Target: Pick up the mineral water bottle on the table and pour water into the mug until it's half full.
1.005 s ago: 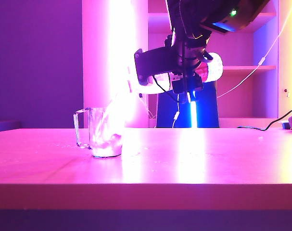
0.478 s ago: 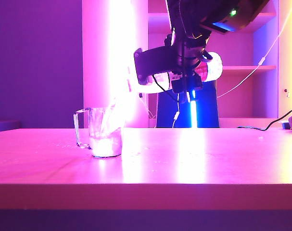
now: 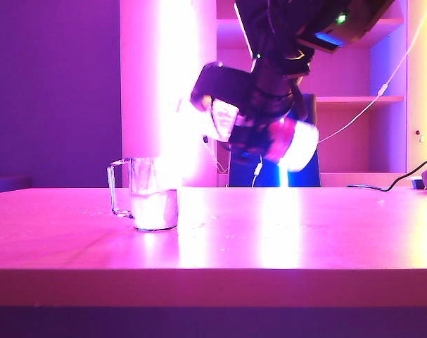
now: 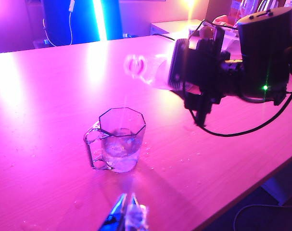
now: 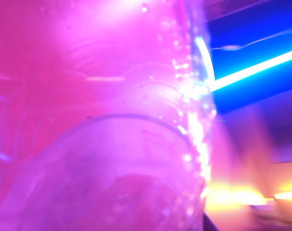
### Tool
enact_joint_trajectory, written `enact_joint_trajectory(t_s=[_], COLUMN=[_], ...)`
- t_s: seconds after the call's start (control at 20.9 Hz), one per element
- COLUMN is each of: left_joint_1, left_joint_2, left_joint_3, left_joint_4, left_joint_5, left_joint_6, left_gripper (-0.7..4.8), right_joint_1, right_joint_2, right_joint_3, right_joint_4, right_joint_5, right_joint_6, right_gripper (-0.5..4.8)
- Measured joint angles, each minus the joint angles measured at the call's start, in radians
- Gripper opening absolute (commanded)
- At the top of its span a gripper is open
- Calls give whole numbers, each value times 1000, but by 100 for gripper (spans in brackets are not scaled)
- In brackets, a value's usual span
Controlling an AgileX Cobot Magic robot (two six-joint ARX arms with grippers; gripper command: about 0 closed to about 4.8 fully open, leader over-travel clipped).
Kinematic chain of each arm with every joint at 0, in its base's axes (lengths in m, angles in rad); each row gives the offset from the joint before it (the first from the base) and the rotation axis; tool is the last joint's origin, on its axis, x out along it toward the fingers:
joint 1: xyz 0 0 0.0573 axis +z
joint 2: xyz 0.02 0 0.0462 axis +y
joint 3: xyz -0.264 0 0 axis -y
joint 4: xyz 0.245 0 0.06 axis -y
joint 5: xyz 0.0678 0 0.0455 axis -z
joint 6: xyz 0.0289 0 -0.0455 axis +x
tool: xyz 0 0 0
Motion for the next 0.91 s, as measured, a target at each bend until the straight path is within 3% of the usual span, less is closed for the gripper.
enact_joint_trajectory(t_s=[0.14,0.19,0.33,0.57,0.62,0.72,0.91], left_joint_1=[0,0,0,0,0,0,0], left_joint_2=[0,0,0,0,0,0,0], left_joint_3=[0,0,0,0,0,0,0], left_joint_4=[0,-4,-21,-26,-26,-27,-33], left_joint_5=[0,0,0,-2,-2,-8,-49], left_joint_6=[0,0,2,4,7,44,113], left_gripper=[-6,-6,-6,-6,-6,-6,-6], right_joint_1=[-45,-85,-184,-224,-225,-225,-225], right_joint_2=[0,0,45,164,169,175,177], right_joint_3=[-43,-94,-224,-305,-306,-307,-321], right_joint_4=[77,180,500,756,769,780,783], right_joint_5=[-198,-293,-487,-632,-632,-632,-633], right_joint_6=[376,508,748,855,856,855,859], right_gripper=[290,291,291,292,322,472,479])
